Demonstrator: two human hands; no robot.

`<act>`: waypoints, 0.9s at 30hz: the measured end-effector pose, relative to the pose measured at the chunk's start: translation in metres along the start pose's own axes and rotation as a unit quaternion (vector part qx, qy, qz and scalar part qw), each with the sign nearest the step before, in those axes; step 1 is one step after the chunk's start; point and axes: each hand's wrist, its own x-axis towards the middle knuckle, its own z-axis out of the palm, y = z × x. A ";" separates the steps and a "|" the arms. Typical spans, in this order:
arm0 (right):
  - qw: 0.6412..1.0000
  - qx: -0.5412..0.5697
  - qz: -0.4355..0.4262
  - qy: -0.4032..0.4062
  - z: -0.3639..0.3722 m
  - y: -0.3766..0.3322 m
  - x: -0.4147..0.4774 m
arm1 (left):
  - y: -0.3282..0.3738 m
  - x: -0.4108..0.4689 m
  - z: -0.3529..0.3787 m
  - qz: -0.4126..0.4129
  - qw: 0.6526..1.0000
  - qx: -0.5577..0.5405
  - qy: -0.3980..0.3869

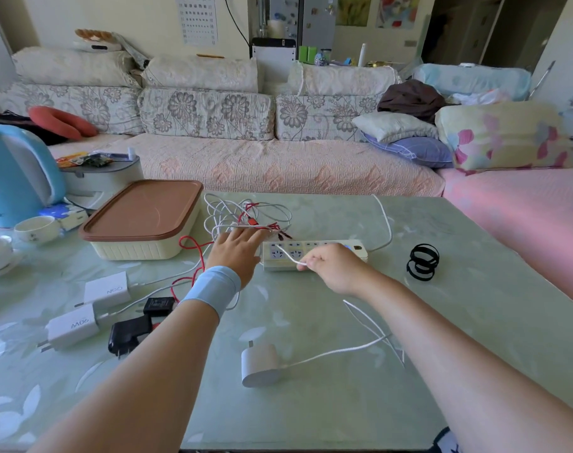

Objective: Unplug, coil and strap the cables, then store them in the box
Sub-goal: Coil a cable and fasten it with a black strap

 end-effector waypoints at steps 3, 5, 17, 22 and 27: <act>0.997 0.075 0.000 -0.020 0.002 0.001 0.007 | -0.005 0.011 0.004 -0.024 0.999 -0.028 0.023; 0.990 0.136 0.005 -0.022 0.001 0.002 0.009 | -0.010 0.018 0.007 -0.050 0.997 -0.044 0.032; 0.997 -0.028 0.066 -0.030 0.009 0.026 0.011 | -0.018 0.027 -0.026 -0.064 0.982 -0.064 -0.166; 0.994 -0.072 0.037 -0.073 0.019 0.008 0.001 | 0.027 0.007 -0.073 -0.025 0.986 -0.045 -0.159; 0.984 -0.109 0.006 -0.140 0.018 0.004 -0.022 | 0.058 -0.009 -0.084 -0.012 0.977 -0.063 -0.202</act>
